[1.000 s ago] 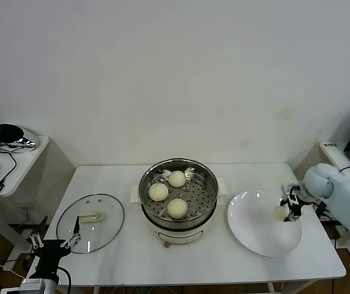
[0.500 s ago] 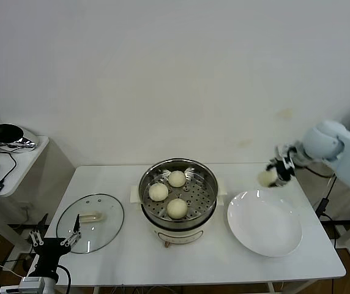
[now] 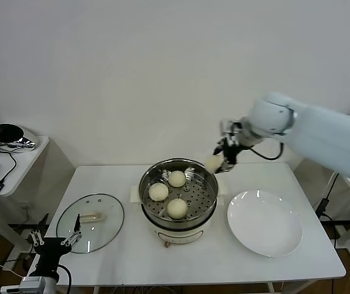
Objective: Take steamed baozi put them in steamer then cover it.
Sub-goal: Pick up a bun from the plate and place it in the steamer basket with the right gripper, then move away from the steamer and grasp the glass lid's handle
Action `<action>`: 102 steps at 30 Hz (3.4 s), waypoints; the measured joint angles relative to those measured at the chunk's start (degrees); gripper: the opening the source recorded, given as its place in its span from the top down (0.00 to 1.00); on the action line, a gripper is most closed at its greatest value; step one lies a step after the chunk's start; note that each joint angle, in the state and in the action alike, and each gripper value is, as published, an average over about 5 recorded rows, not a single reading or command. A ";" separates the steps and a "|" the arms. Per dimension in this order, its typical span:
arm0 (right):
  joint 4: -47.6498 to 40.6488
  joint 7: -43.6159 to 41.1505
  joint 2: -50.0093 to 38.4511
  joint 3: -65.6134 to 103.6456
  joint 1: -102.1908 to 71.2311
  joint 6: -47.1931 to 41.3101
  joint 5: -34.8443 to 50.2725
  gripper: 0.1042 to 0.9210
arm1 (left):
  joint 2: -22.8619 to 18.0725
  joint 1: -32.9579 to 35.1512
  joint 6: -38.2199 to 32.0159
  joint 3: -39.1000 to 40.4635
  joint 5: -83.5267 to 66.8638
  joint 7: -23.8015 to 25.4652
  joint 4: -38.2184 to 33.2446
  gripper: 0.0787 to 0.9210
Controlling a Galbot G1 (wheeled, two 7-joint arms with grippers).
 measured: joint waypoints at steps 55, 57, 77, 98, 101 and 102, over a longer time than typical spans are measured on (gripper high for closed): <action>2.36 11.97 -1.20 11.63 -19.33 -3.95 -1.89 0.12 | -1.22 -0.38 -0.44 -0.06 -0.90 -0.11 0.47 0.12; 4.95 15.31 -3.98 16.10 -23.64 -2.37 -1.33 0.12 | -1.32 -0.46 -0.46 0.12 -0.93 -0.13 0.59 0.12; 16.56 35.72 4.70 82.59 -90.33 33.00 -14.66 0.12 | -3.52 -1.98 -3.08 3.74 8.30 -5.51 4.26 0.12; 23.99 43.50 31.03 114.42 -122.38 44.02 -21.94 0.12 | 2.83 -5.30 -5.23 3.62 53.61 -7.97 15.51 0.12; 24.24 44.62 32.35 116.56 -124.23 44.45 -21.81 0.12 | 4.65 -6.92 -4.81 4.44 59.15 -7.04 18.02 0.12; 24.29 44.94 32.72 117.20 -124.71 44.59 -21.75 0.12 | 5.16 -7.60 -4.71 4.79 60.83 -6.71 18.96 0.12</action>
